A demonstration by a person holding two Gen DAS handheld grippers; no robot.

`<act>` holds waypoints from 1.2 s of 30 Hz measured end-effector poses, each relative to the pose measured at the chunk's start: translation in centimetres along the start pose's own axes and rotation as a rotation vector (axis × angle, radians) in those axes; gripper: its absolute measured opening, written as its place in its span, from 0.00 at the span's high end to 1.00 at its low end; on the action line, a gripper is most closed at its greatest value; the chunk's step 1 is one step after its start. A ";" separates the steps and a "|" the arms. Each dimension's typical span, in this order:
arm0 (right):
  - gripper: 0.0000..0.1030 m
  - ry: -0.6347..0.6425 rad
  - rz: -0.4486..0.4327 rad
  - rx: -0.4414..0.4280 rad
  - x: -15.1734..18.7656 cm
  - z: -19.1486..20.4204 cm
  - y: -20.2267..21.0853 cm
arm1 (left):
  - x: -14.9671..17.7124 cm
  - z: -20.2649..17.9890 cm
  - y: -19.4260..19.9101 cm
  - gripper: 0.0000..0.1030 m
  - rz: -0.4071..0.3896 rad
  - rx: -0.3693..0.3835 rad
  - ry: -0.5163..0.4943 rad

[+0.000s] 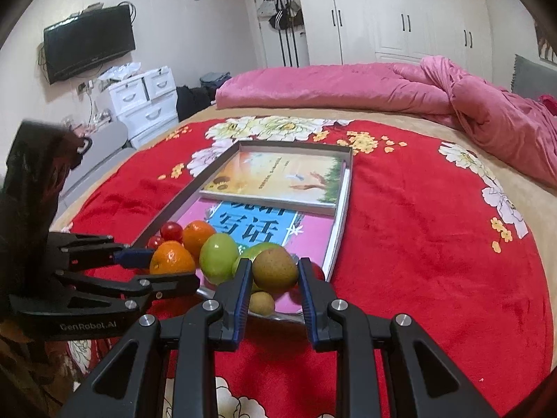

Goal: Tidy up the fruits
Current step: 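Carry the orange in the left tool and the kiwi in the right tool over the tray, then lower and open the right tool to release the kiwi while the left tool releases the orange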

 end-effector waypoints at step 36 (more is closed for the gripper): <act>0.74 0.002 0.090 0.066 0.9 -0.3 -3.6 | -0.7 1.1 -0.7 0.59 -0.005 0.012 0.027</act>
Point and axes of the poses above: each gripper's, at about its wrist camera, not at the fingertips, and y roughly against the way its jaws point, z to its left, x to its underside, the point moved 2 cm from there along -y, roughly the way its jaws point, and after that the axes turned 4 degrees about z, right-handed, at the moved point
